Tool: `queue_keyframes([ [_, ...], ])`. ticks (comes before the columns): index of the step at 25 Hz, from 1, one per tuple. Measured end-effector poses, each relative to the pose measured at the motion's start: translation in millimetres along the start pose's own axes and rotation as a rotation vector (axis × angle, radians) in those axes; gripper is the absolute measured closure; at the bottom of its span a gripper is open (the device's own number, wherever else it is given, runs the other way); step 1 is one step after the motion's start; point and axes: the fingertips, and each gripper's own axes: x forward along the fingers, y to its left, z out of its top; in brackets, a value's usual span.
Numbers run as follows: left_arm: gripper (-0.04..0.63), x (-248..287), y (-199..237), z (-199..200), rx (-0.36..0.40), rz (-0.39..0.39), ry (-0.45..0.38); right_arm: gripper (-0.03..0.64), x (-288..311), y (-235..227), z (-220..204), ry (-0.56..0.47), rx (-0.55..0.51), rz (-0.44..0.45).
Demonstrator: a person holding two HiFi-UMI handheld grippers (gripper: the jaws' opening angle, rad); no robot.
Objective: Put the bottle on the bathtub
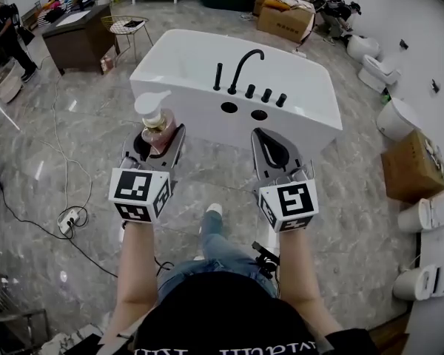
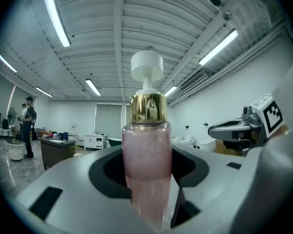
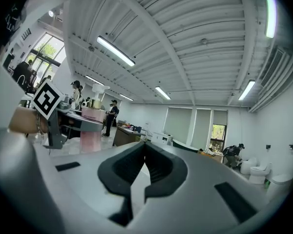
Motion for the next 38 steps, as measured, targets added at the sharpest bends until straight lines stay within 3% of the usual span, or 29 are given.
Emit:
queue_keyframes([
  [15, 0.373, 151.6, 82.4, -29.7, 0.011, -0.001, 0.056, 0.6, 168.5, -62.1, -34.3, 0.014, 0.026, 0.031],
  [25, 0.373, 292.0, 141.3, -37.5, 0.008, 0.008, 0.087, 0.6, 290.2, -147.3, -60.5, 0.051, 0.069, 0.006],
  [38, 0.373, 384.2, 155.6, -85.3, -0.014, -0.011, 0.17, 0.6, 351.8, -197.9, -118.0, 0.142, 0.117, -0.002],
])
